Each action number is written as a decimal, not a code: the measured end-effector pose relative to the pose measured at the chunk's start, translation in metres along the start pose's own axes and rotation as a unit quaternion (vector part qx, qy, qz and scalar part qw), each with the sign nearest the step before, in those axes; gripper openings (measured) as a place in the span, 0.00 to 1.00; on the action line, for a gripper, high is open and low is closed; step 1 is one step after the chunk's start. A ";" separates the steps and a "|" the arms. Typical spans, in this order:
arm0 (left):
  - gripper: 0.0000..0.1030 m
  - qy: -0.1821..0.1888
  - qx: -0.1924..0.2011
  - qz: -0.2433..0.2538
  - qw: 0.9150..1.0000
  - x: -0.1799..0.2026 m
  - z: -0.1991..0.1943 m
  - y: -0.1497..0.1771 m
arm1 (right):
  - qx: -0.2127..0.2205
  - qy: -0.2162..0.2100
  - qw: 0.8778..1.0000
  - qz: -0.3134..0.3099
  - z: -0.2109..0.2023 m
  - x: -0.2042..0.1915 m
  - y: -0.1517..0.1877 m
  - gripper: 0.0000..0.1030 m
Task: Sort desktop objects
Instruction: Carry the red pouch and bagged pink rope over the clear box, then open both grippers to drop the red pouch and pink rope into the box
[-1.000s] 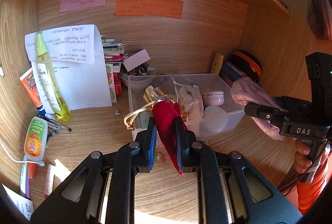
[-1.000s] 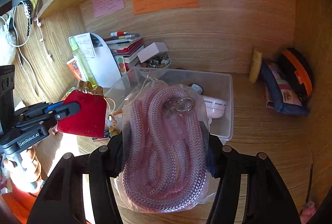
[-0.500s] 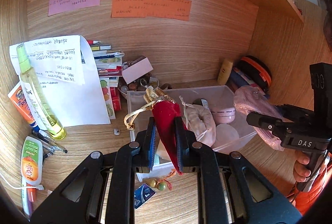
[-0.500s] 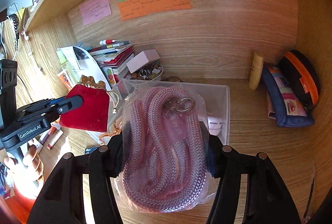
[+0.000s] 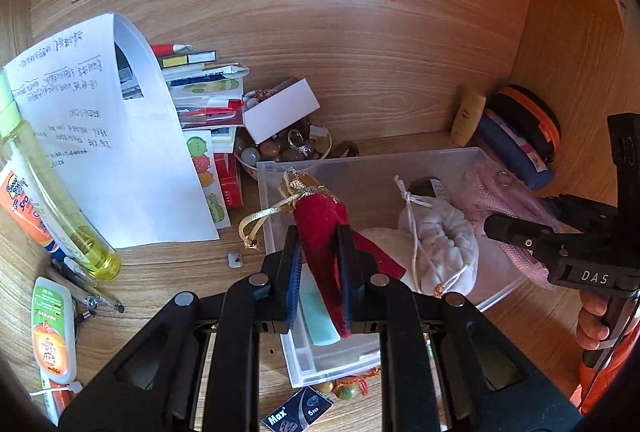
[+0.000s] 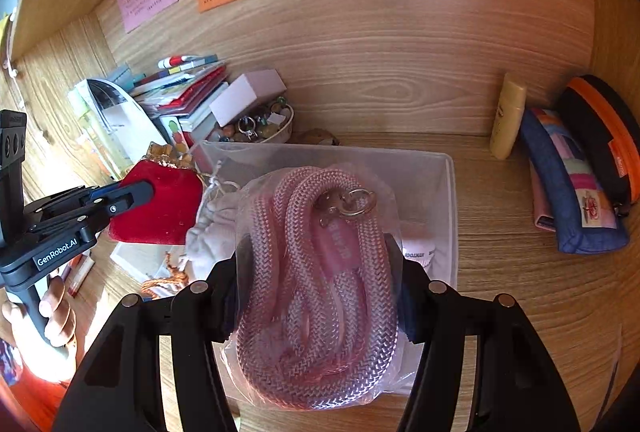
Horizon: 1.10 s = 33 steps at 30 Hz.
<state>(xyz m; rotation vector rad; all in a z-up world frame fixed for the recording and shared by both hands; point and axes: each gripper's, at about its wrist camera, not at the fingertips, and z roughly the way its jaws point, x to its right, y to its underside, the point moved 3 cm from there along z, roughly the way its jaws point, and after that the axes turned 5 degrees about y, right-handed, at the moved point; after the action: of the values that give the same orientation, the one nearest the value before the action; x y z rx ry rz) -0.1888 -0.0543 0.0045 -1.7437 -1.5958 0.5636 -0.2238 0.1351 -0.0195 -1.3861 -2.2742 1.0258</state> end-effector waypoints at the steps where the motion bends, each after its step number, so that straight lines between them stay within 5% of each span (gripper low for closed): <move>1: 0.16 0.000 -0.003 0.001 1.000 0.000 0.003 0.000 | -0.002 0.000 1.000 -0.001 0.003 0.000 0.000 0.55; 16: 0.16 -0.021 -0.020 0.026 0.999 0.004 0.023 0.009 | -0.005 0.006 1.000 -0.025 0.026 -0.007 -0.002 0.56; 24: 0.29 -0.014 -0.021 0.035 0.999 0.008 0.021 0.010 | -0.016 0.012 0.999 -0.030 0.029 -0.008 0.001 0.58; 29: 0.54 -0.006 -0.008 0.035 0.999 0.011 0.011 0.008 | -0.032 0.009 0.999 -0.022 0.028 -0.003 0.005 0.61; 33: 0.62 -0.006 0.007 0.045 0.999 0.019 0.001 0.008 | -0.027 0.009 0.999 -0.025 0.017 -0.004 0.006 0.64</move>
<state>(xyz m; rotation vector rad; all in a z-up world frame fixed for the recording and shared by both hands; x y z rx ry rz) -0.1814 -0.0354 0.0011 -1.8130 -1.5240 0.6287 -0.2276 0.1267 -0.0349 -1.3462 -2.3270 0.9382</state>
